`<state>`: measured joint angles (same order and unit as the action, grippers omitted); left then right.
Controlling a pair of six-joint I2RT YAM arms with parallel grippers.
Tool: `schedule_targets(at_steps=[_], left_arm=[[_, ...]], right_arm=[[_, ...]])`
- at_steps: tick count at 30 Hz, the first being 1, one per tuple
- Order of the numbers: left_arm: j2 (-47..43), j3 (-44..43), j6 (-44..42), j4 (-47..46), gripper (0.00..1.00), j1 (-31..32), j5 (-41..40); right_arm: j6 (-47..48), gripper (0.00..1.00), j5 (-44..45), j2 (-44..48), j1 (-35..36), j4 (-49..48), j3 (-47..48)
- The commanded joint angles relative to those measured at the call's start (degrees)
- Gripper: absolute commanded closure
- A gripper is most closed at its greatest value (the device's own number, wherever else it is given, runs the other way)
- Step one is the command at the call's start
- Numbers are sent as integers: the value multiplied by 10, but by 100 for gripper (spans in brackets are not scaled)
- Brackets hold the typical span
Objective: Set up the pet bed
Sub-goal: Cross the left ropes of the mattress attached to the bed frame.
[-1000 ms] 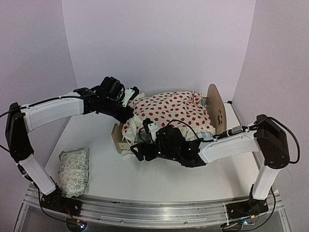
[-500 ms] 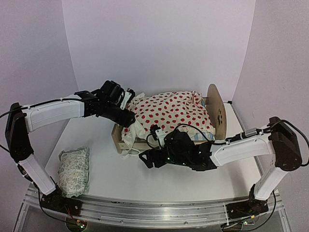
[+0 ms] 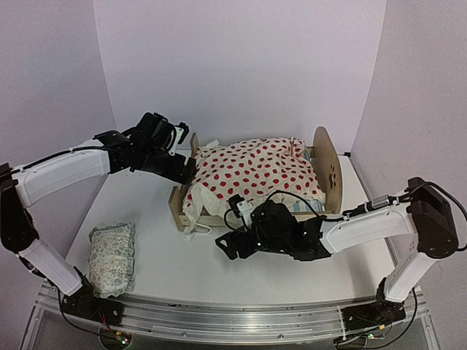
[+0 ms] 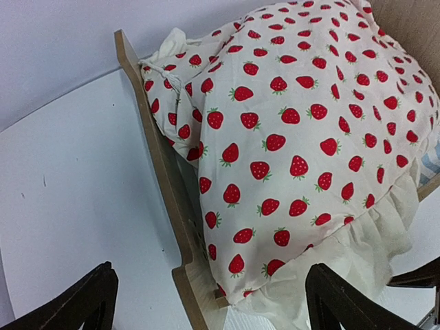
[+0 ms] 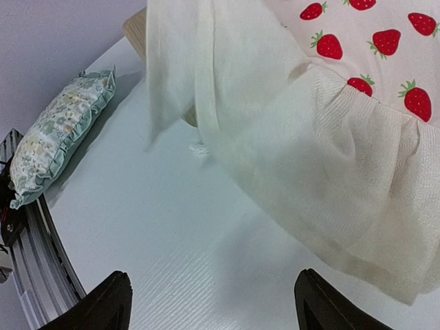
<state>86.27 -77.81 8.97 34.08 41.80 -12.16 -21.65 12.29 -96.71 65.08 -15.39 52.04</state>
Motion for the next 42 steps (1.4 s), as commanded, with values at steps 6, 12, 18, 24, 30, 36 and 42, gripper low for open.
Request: schedule_targets(at_steps=[6,12,18,24,30,36,42], left_arm=[[-120,114,38,-18,9,-1,47],[-104,132,45,-31,19,-3,37],[-71,136,47,-48,35,-21,71],[-54,156,31,-80,45,-39,109],[-42,175,31,-100,44,-44,141],[-16,174,29,-93,51,-48,150],[-5,179,50,-69,62,-54,108]], right_arm=[[17,23,-43,-57,11,-41,42],[3,25,-36,-103,19,-92,58],[3,35,7,-135,26,-140,63],[9,43,56,-170,34,-188,63],[9,46,87,-174,43,-189,64],[9,47,104,-174,45,-189,66],[6,47,115,-179,52,-189,69]])
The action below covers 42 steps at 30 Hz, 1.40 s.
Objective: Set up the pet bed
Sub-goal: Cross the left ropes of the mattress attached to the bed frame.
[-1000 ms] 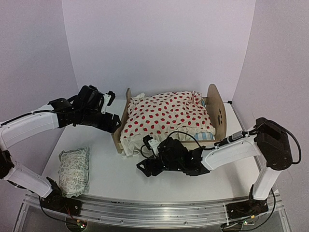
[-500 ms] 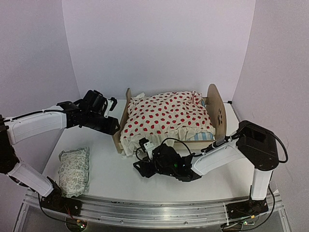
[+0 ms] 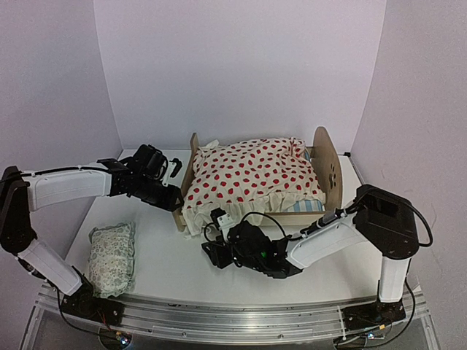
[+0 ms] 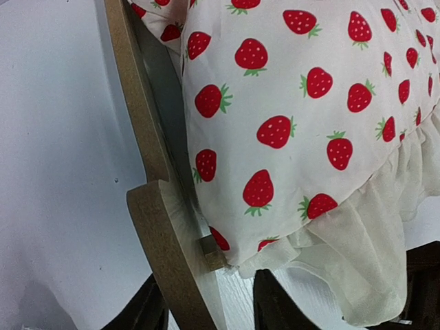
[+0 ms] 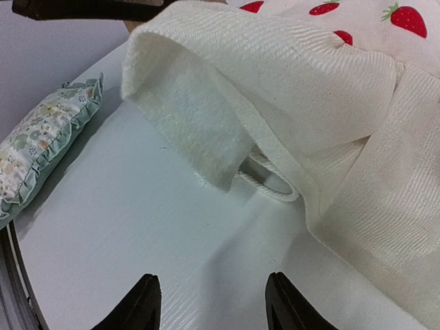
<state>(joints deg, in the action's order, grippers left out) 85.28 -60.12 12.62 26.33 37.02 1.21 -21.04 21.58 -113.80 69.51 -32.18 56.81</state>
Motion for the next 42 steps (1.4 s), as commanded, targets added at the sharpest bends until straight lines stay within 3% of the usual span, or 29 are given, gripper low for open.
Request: schedule_targets(at_steps=[1,5,7,15,23,36,42], left_arm=[[9,0,15,10,66,-6,-27],[21,-19,35,32,92,-6,-57],[31,-40,71,57,100,-7,-92],[102,-164,184,188,100,-6,-145],[130,-259,211,248,100,-5,-132],[119,-270,207,255,100,-5,-115],[114,-276,197,252,100,-5,-111]], right_arm=[[0,47,24,-9,9,-21,22],[-2,48,35,-11,10,-21,23],[-4,49,42,-11,11,-21,23],[5,52,78,-14,17,-21,27],[39,51,57,-32,22,-41,48],[107,48,98,-165,19,-169,132],[94,37,114,-209,-10,-173,168]])
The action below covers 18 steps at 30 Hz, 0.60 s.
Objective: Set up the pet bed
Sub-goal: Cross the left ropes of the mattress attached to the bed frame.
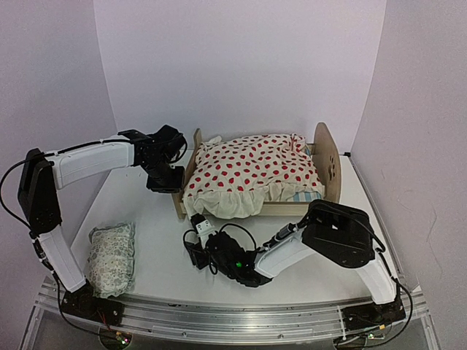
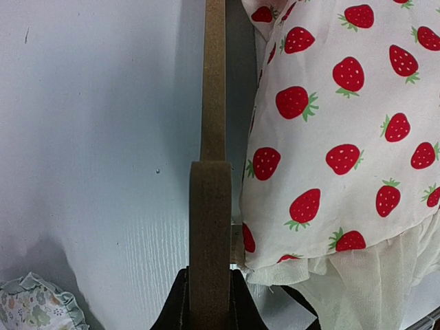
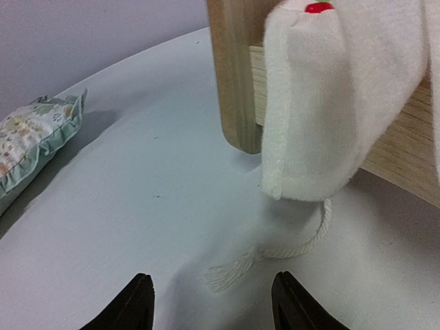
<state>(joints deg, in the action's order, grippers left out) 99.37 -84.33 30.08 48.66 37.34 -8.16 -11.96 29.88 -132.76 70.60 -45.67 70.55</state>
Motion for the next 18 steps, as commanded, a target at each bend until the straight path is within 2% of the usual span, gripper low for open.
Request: schedule_targets(at_steps=[1,6,18], left_arm=[[-26,-36,21,29,100,-8,-14],[-27,-45,16,26,100,-8,-6],[-25,-68,0,27,100,-9,17]], right_arm=[[4,35,35,-25,-24,-40,35],[1,31,43,-54,-38,-41,60],[-1,33,45,-134,-62,-46,148]])
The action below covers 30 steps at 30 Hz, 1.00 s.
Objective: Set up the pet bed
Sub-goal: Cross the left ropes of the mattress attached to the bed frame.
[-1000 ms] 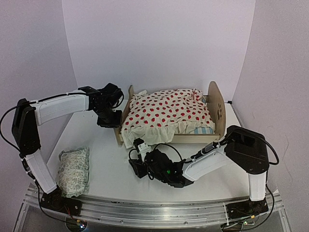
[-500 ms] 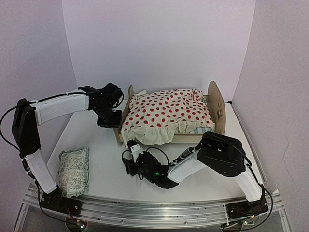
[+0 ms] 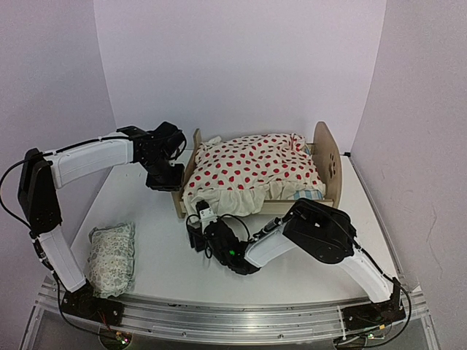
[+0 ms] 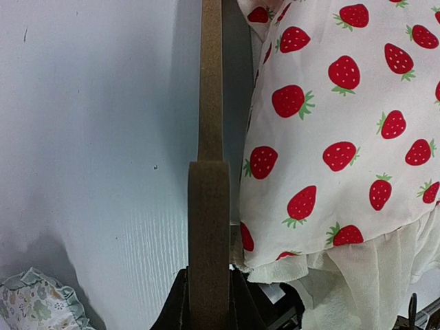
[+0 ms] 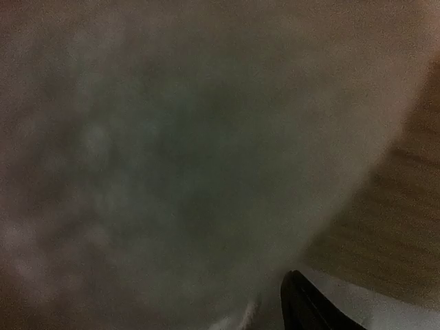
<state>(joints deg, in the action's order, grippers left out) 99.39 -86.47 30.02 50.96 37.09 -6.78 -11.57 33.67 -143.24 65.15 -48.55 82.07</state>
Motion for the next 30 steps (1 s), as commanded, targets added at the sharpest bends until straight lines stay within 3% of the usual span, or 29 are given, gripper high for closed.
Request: schedule_targets(at_steps=[1,7,12,25,30], left_arm=[[-26,-47,0,4,100,-6,4],[-25,-51,-6,3,100,-6,12],[-19,-60,-11,6,100,-6,15],[-15,-61,-19,5,100,-6,18],[-20,-40,-20,-6,100,-6,19]], right_arm=[[-4,34,8,-35,-8,-17,39],[3,46,12,-58,-10,-30,66],[11,66,23,-61,-9,-36,70],[9,100,30,-32,-9,-54,41],[-17,100,37,27,-5,-43,-6]])
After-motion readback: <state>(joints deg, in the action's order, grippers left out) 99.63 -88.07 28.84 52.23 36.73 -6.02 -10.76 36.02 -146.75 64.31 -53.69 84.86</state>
